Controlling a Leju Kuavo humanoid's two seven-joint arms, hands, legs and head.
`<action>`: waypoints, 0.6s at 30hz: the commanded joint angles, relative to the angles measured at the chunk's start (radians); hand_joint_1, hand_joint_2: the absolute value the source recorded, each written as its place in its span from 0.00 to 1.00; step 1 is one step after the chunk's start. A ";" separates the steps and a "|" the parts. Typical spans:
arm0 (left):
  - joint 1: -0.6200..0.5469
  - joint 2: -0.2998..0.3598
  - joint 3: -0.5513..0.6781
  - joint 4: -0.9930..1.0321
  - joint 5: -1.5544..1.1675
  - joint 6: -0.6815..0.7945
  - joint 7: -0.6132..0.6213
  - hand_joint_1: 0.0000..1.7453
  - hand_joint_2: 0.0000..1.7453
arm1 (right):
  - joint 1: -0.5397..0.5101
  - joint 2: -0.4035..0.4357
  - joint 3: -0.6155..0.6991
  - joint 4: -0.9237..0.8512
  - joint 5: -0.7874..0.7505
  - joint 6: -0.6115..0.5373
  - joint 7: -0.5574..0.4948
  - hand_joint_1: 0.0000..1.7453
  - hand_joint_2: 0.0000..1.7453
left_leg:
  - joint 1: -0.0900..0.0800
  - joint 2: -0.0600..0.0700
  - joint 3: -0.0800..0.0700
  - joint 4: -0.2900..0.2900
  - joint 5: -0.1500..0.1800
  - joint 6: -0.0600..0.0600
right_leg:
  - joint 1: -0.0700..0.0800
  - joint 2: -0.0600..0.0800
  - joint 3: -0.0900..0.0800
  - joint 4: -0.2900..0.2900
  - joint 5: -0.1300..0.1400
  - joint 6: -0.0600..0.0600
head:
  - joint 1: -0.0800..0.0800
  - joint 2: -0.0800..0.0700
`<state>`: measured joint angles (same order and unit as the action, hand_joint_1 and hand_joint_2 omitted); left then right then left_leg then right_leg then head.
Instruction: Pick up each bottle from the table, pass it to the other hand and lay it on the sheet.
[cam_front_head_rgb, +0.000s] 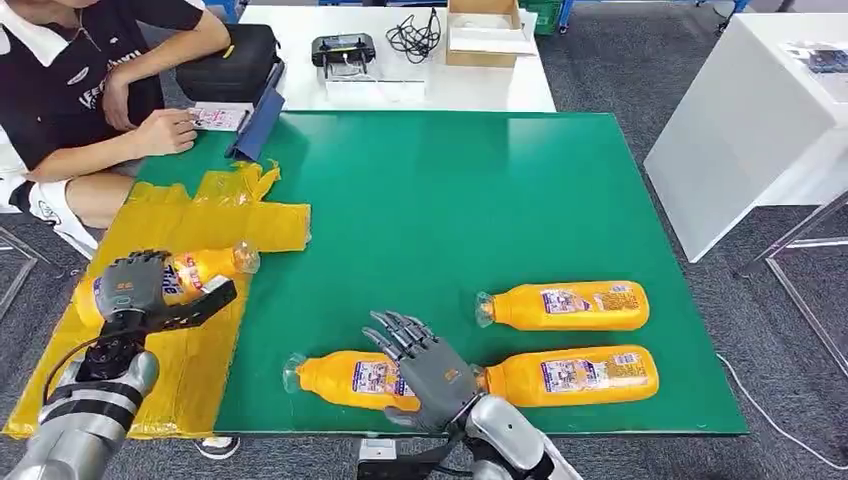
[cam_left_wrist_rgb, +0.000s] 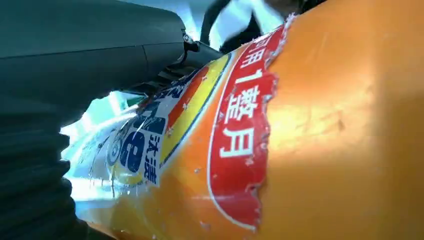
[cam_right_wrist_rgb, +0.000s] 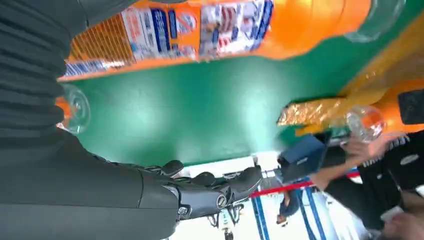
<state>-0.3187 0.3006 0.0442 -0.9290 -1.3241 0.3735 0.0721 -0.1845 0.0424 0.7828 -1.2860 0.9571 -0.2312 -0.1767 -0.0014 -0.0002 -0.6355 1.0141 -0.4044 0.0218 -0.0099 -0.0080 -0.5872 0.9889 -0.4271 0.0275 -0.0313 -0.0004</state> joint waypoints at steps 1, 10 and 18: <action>-0.067 -0.019 0.014 0.178 0.023 -0.086 -0.019 1.00 1.00 | -0.051 -0.027 0.043 0.075 -0.002 0.024 0.015 0.00 1.00 | 0.000 -0.001 0.003 -0.001 0.000 -0.001 | 0.000 -0.001 0.004 -0.001 -0.001 -0.001 | 0.000 0.000; -0.051 -0.130 -0.007 0.253 0.188 -0.083 -0.170 1.00 1.00 | -0.086 -0.017 0.061 0.158 0.085 0.012 0.094 0.00 1.00 | -0.001 -0.004 0.010 -0.004 0.001 -0.002 | -0.001 -0.002 0.011 -0.004 0.000 -0.001 | -0.001 0.000; 0.038 -0.161 -0.046 0.076 0.366 -0.104 -0.231 0.00 1.00 | -0.112 0.005 0.047 0.260 0.152 0.052 0.206 0.00 1.00 | -0.001 -0.007 0.013 -0.003 0.001 -0.002 | -0.001 -0.006 0.010 -0.002 -0.002 -0.002 | -0.001 0.000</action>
<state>-0.3717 0.2071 0.0423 -0.7935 -1.0341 0.3052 -0.1339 -0.2383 0.0435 0.8122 -1.1883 1.0850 -0.2098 -0.0327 -0.0023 -0.0100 -0.6262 1.0133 -0.4034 0.0205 -0.0104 -0.0167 -0.5790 0.9888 -0.4297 0.0251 -0.0324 -0.0004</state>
